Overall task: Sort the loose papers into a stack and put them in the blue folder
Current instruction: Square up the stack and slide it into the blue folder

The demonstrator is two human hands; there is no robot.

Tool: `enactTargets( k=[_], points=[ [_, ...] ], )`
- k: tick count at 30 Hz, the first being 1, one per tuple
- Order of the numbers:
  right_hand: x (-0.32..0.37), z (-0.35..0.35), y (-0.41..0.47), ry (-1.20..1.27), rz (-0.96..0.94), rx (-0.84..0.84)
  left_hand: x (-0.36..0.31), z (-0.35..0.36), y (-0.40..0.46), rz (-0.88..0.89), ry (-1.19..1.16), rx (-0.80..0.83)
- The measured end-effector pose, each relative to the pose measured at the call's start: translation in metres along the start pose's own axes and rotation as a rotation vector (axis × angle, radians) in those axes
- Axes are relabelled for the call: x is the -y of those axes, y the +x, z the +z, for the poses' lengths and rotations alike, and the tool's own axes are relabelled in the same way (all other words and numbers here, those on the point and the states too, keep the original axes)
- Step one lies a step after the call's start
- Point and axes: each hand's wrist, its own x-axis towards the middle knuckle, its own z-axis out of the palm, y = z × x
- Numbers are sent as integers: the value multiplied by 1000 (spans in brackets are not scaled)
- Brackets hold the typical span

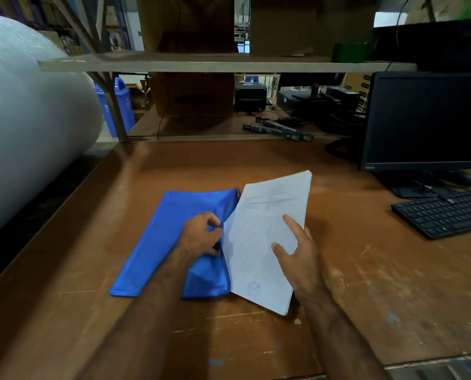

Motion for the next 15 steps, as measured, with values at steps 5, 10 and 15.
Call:
enactTargets(
  k=[5, 10, 15],
  points=[
    [-3, -1, -2, 97, 52, 26, 2, 10, 17, 224, 388, 143],
    [-6, -4, -6, 242, 129, 72, -12, 21, 36, 202, 539, 236],
    [-9, -11, 3, 339, 184, 101, -20, 27, 60, 193, 539, 162]
  ],
)
